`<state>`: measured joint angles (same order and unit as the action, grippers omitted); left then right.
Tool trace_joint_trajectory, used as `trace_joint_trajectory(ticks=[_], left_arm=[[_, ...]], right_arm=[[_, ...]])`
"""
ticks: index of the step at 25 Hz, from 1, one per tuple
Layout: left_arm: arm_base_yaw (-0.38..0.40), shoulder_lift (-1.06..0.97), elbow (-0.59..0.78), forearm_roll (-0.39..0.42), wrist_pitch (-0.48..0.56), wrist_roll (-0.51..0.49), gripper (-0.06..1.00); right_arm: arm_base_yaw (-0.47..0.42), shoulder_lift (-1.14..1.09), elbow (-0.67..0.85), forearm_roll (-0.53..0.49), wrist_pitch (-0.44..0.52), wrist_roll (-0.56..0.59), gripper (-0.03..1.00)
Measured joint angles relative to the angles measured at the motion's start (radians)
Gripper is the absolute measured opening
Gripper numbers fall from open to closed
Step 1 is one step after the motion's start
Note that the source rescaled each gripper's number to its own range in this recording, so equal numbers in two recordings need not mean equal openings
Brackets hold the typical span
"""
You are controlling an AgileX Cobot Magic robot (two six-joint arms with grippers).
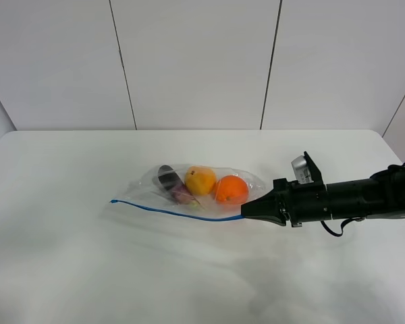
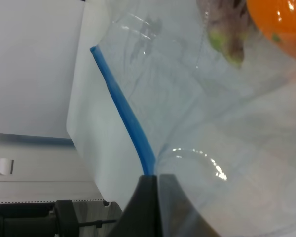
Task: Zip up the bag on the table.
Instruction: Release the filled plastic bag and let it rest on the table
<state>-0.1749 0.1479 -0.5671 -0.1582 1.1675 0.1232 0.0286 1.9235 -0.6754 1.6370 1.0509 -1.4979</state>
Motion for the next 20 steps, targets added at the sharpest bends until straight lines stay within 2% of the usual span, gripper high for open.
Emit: trace_joint_trajectory(ticks=[10,20], left_arm=[[0.0,-0.132,0.0,-0.001,0.0,0.0,0.98],[0.0,-0.153,0.0,-0.003,0.0,0.002,0.98]], right_arm=[[0.0,0.0,0.0,-0.001,0.0,0.0,0.0],[0.0,0.0,0.0,-0.004,-0.001,0.0,0.0]])
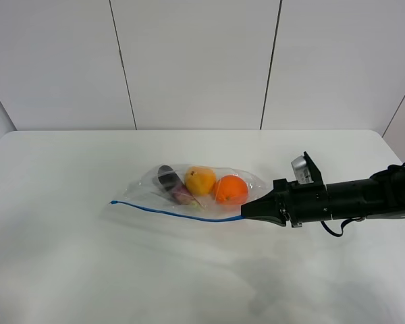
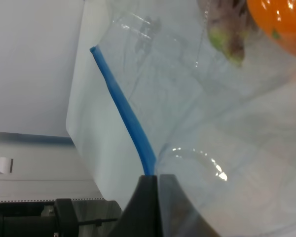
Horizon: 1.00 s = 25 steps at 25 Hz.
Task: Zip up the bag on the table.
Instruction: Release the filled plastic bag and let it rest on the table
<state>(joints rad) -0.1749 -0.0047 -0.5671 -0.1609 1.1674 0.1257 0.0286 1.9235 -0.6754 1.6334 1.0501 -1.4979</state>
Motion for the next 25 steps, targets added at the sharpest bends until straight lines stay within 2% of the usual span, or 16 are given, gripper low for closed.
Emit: trace_joint_trajectory(ticks=[17,20,25], left_arm=[[0.0,0.0,0.0,0.0,0.0,0.0,0.98],[0.0,0.0,0.0,0.0,0.0,0.0,0.98],[0.0,0.0,0.0,0.0,0.0,0.0,0.98]], right_arm=[[0.0,0.0,0.0,-0.001,0.0,0.0,0.02],[0.0,0.0,0.0,-0.001,0.0,0.0,0.11],[0.0,0.0,0.0,-0.001,-0.001,0.0,0.44]])
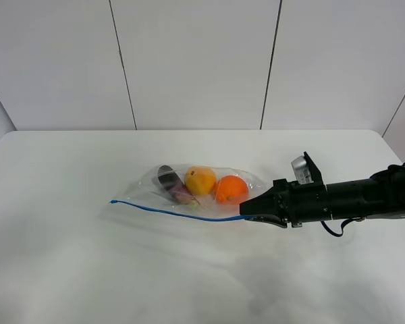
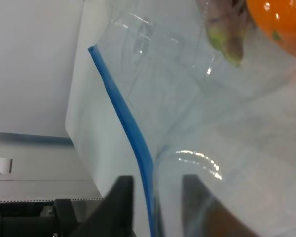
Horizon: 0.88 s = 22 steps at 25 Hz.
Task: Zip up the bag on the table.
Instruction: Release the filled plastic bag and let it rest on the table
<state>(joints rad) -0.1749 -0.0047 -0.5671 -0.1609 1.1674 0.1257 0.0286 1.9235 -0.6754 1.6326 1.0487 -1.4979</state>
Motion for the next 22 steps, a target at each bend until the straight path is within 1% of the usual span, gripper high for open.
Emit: trace_joint_trajectory(ticks=[4,7,9,11,17,22], left_arm=[[0.0,0.0,0.0,0.0,0.0,0.0,0.98],[0.0,0.0,0.0,0.0,0.0,0.0,0.98],[0.0,0.0,0.0,0.0,0.0,0.0,0.98],[0.0,0.0,0.0,0.0,0.0,0.0,0.98],[0.0,0.0,0.0,0.0,0.0,0.0,0.98],[0.0,0.0,0.0,0.0,0.0,0.0,0.98]], right_arm=[[0.0,0.0,0.0,0.0,-0.005,0.0,0.7],[0.0,0.0,0.0,0.0,-0.02,0.0,0.88],[0.0,0.0,0.0,0.0,-0.027,0.001,0.95],[0.0,0.0,0.0,0.0,-0.032,0.002,0.99],[0.0,0.0,0.0,0.005,-0.062,0.007,1.0],[0.0,0.0,0.0,0.01,-0.134,0.02,1.0]])
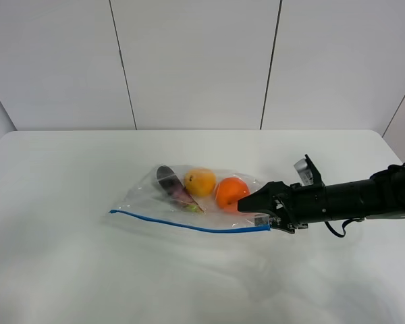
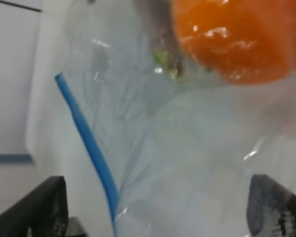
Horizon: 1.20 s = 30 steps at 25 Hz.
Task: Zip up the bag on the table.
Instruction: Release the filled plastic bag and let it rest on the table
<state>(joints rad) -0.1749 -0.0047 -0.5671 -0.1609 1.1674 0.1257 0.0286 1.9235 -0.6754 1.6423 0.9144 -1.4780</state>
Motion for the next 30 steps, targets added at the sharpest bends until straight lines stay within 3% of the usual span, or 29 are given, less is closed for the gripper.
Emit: trace_joint_trajectory(ticks=[14,26,30], left_arm=[[0.0,0.0,0.0,0.0,0.0,0.0,0.98],[0.0,0.0,0.0,0.0,0.0,0.0,0.98],[0.0,0.0,0.0,0.0,0.0,0.0,0.98]], right_arm=[[0.0,0.0,-0.096,-0.124,-0.373,0.066,1.0],[0.0,-0.008,-0.105,-0.207,-0.865,0.082,1.0],[0.0,-0.008,-0.105,-0.207,-0.914,0.082,1.0]])
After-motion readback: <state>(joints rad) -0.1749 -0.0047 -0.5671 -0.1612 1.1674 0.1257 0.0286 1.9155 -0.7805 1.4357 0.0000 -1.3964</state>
